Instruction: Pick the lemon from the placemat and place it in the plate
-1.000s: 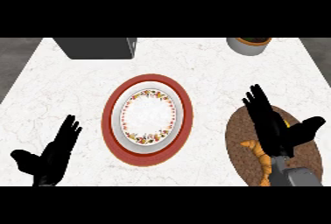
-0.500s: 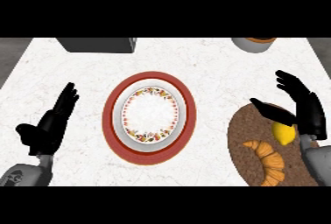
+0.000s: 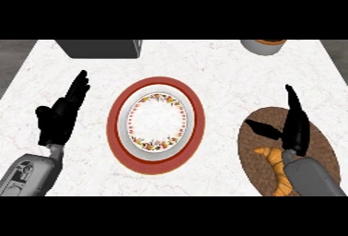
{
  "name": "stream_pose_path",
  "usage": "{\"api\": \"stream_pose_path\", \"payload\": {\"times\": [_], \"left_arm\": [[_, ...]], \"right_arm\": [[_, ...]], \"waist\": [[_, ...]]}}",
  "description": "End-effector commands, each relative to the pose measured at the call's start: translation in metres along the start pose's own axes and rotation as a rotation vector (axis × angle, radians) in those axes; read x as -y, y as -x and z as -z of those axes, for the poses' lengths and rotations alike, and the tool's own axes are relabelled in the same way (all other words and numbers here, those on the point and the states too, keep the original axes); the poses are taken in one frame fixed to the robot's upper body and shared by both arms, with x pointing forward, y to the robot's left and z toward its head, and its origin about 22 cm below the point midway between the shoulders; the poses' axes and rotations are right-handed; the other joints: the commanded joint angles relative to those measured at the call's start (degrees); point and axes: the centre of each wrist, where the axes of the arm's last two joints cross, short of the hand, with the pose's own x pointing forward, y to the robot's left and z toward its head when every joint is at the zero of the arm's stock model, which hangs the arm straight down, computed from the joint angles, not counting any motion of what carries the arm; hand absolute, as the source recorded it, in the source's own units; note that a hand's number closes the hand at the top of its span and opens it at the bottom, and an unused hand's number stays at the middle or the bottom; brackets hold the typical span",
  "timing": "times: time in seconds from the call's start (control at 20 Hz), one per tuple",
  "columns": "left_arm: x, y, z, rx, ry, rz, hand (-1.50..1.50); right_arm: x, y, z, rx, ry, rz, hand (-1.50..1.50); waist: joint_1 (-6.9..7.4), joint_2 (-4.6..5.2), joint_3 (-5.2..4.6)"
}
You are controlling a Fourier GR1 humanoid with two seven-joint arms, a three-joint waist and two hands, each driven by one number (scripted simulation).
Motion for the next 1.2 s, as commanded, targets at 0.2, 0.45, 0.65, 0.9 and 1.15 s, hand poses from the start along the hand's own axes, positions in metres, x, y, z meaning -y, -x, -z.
{"api": "stream_pose_path", "payload": {"times": [0.2,0.45,0.65,0.9,1.15], "left_arm": [[0.000,-0.001,0.009,-0.022,-0.027,0.004,0.00],[0.011,-0.002,-0.002,-0.028,-0.027,0.006,0.00],[0.009,-0.006,0.005,-0.009,-0.022,0.005,0.00],[0.006,-0.008,0.014,-0.001,-0.008,-0.003,0.00],[0.010,-0.012,0.004,-0.008,-0.008,0.003,0.00]], "right_arm": [[0.045,-0.061,0.005,0.067,0.113,-0.187,-1.50],[0.067,-0.064,0.004,-0.155,-0.096,-0.466,-1.50],[0.093,-0.106,0.008,-0.271,-0.183,-0.493,-1.50],[0.104,-0.119,0.017,-0.378,-0.243,-0.538,-1.50],[0.106,-0.109,0.019,-0.413,-0.268,-0.521,-1.50]], "waist": [[-1.39,-0.44,-0.12],[-1.80,-0.88,-0.23],[-1.28,-0.49,-0.09],[-0.37,-0.05,0.03],[0.00,-0.08,0.10]]}}
